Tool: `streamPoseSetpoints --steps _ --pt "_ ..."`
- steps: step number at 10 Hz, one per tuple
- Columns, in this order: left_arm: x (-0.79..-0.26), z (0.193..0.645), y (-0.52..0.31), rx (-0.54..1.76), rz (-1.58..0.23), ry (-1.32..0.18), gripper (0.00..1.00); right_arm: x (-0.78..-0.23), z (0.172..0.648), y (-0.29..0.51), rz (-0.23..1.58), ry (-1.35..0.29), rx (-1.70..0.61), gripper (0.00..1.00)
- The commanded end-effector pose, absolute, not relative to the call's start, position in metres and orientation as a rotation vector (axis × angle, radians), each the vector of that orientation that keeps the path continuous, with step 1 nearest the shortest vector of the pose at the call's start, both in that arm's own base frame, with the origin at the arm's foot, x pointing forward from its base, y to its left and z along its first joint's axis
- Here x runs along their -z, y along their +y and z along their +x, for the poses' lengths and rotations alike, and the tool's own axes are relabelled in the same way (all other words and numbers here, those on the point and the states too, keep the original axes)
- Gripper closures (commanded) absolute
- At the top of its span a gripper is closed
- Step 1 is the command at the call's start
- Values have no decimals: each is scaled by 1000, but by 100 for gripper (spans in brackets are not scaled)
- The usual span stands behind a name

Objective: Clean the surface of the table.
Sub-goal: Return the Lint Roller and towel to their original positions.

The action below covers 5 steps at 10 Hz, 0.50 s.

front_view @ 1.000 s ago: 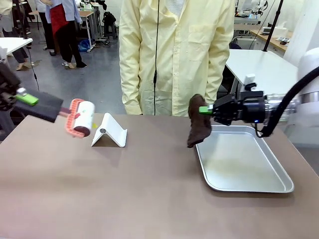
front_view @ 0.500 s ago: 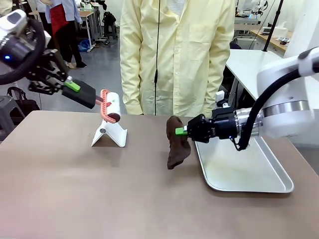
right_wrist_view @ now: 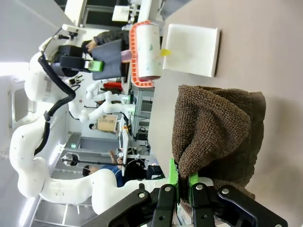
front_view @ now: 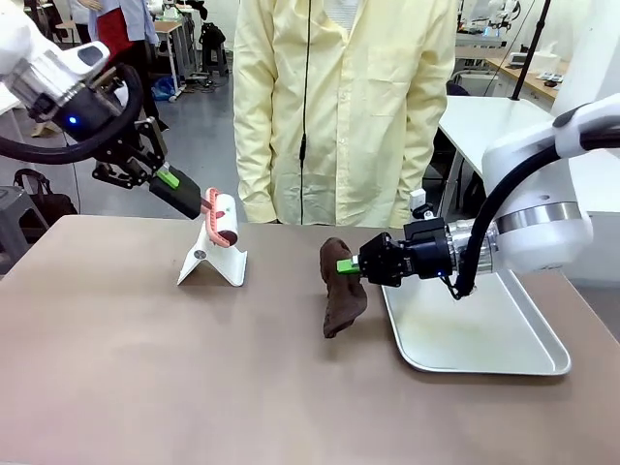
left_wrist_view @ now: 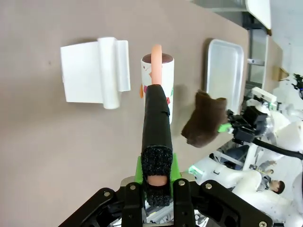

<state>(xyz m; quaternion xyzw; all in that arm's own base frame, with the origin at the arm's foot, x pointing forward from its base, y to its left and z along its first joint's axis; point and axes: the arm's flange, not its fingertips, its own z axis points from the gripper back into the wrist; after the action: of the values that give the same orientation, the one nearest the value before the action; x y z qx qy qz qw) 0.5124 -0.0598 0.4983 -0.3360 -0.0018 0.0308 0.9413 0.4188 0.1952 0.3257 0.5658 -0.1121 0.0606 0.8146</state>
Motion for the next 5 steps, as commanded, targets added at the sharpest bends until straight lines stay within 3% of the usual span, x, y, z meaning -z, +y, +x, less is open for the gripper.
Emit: streamPoseSetpoints --steps 1,5 --pt "-499 529 -64 -68 -653 33 78 -328 430 193 1188 -247 -117 91" --pt "-473 560 -71 -85 -615 78 78 -322 439 184 1182 -241 -67 91"
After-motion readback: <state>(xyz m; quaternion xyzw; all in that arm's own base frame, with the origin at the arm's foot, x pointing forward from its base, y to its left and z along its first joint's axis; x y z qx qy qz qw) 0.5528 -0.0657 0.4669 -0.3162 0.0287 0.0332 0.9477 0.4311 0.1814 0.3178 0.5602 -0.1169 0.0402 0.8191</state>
